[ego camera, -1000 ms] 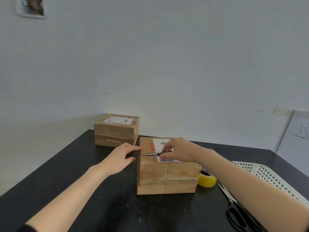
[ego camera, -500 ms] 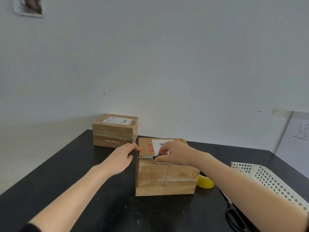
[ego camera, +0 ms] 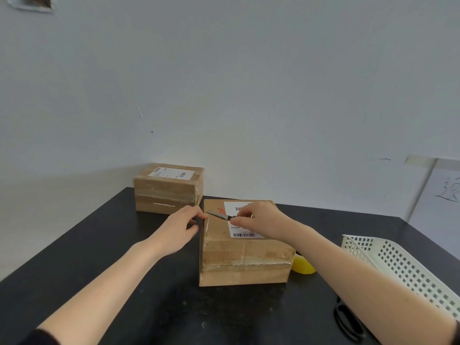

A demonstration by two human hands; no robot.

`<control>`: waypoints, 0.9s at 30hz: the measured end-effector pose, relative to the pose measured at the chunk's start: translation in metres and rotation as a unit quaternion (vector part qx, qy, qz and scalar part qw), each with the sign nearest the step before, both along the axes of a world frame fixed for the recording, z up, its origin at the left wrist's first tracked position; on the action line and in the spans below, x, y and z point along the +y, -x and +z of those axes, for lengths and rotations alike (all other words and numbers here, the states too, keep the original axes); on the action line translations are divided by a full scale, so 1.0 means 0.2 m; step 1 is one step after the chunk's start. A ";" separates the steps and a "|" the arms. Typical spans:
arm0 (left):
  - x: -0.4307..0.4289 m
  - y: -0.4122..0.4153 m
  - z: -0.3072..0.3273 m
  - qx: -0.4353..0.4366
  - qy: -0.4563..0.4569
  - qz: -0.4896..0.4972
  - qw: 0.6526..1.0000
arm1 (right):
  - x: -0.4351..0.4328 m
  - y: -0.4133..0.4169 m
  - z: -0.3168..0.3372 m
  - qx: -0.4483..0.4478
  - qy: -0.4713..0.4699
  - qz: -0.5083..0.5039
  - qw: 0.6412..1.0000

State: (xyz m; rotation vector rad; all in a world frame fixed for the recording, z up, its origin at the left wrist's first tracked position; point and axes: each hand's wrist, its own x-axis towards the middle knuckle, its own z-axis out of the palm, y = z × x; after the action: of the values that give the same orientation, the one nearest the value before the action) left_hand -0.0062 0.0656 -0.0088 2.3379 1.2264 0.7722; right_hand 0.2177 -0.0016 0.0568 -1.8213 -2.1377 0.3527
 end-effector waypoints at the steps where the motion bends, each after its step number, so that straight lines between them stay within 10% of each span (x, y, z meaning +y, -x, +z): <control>1: 0.00 0.00 0.00 0.001 0.002 0.002 1.000 | 0.00 0.00 0.00 0.008 0.003 -0.005 1.000; 27: -0.12 -0.21 0.20 -0.084 -0.063 0.003 0.994 | -0.23 -0.29 0.13 0.099 -0.029 -0.099 0.990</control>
State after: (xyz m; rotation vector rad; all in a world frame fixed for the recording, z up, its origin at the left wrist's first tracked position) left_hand 0.0360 0.0425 0.0319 2.3127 1.1431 1.0535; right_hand 0.2762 -0.0482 0.0819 -1.8616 -1.7988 0.4018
